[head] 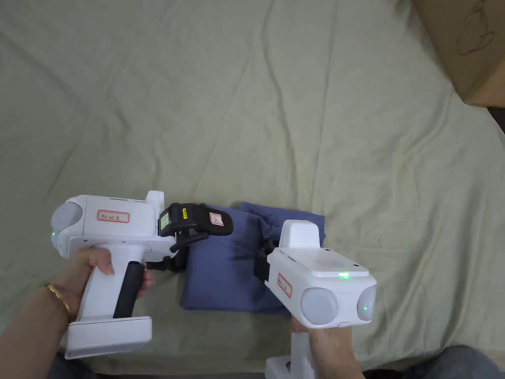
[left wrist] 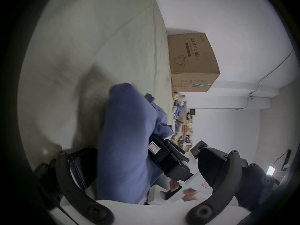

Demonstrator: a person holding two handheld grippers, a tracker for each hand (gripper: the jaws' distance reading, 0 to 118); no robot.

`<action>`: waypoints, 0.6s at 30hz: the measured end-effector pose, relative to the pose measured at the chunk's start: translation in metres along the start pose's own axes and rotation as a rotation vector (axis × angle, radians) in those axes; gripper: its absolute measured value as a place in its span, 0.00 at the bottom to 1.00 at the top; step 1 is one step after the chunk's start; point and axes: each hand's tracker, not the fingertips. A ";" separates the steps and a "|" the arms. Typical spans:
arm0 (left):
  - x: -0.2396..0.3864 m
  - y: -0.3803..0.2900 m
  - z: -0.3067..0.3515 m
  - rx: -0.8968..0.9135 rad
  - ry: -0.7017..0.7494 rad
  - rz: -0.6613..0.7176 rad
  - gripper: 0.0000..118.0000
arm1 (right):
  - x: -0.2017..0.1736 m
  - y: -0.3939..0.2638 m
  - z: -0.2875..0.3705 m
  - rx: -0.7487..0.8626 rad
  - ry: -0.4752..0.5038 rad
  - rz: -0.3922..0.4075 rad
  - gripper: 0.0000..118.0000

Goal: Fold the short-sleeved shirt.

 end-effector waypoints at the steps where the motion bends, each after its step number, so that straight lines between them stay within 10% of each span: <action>1: -0.001 0.000 -0.004 -0.010 -0.023 0.013 1.00 | 0.004 0.002 0.004 0.003 0.029 -0.041 0.00; 4: 0.009 -0.002 -0.013 -0.061 0.036 -0.057 0.83 | 0.020 0.014 0.028 0.078 0.024 -0.142 0.00; 7: 0.016 0.000 -0.019 -0.100 0.215 -0.131 0.26 | 0.034 0.032 0.061 0.172 -0.008 -0.109 0.00; 18: 0.088 -0.009 -0.008 -0.024 0.472 -0.184 0.13 | 0.056 0.063 0.152 0.400 -0.037 -0.107 0.00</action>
